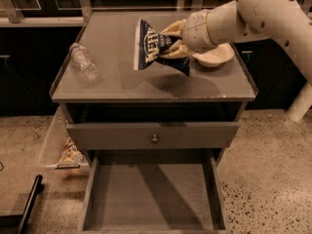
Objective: Pick blue chip bag from middle drawer and place on counter
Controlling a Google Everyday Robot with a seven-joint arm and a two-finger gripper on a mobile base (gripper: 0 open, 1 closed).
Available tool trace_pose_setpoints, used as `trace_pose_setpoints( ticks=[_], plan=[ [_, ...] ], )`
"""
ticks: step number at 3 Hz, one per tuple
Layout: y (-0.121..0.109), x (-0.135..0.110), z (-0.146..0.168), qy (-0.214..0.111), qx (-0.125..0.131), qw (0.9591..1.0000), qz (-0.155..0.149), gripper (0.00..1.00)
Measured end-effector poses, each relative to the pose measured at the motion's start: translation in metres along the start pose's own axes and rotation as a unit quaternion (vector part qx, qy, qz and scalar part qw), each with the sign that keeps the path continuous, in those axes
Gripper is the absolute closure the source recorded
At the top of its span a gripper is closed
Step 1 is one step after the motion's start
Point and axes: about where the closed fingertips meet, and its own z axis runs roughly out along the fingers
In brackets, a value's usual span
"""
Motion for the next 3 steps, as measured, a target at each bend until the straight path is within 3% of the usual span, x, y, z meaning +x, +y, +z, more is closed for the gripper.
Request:
trace_pose_setpoints(
  ticks=[1,3],
  plan=[
    [-0.009,0.018,0.005,0.025,0.011,0.9996,0.011,1.00],
    [-0.002,0.059,0.011,0.050,-0.001,0.9978,0.043,1.00]
  ],
)
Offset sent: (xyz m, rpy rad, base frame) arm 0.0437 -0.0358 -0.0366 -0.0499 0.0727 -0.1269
